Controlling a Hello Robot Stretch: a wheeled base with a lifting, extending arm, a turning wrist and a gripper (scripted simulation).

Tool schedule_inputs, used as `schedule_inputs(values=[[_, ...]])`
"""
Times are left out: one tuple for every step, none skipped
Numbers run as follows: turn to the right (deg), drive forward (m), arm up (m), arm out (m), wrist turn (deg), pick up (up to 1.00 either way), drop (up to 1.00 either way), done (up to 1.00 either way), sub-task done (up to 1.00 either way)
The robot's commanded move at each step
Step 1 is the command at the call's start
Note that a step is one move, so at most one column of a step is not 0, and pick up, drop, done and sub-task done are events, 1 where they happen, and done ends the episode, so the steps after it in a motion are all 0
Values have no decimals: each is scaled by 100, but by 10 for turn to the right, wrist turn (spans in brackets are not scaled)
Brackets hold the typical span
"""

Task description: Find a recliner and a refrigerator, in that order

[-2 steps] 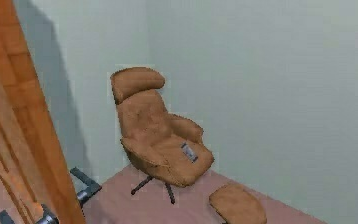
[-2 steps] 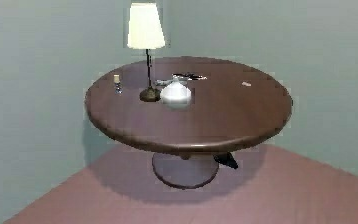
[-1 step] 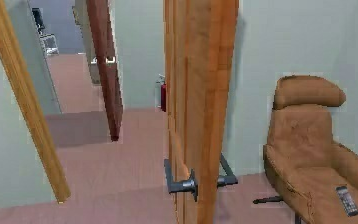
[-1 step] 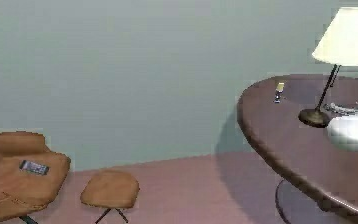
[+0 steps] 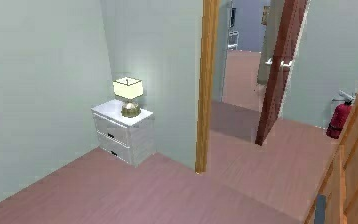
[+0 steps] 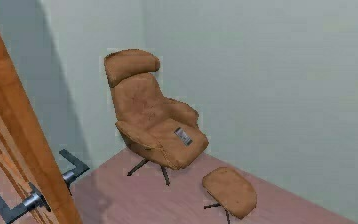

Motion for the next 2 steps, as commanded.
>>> schedule_inputs(values=[[-90, 0, 0, 0, 0, 0, 0, 0, 0], [0, 20, 0, 0, 0, 0, 0, 0, 0]])
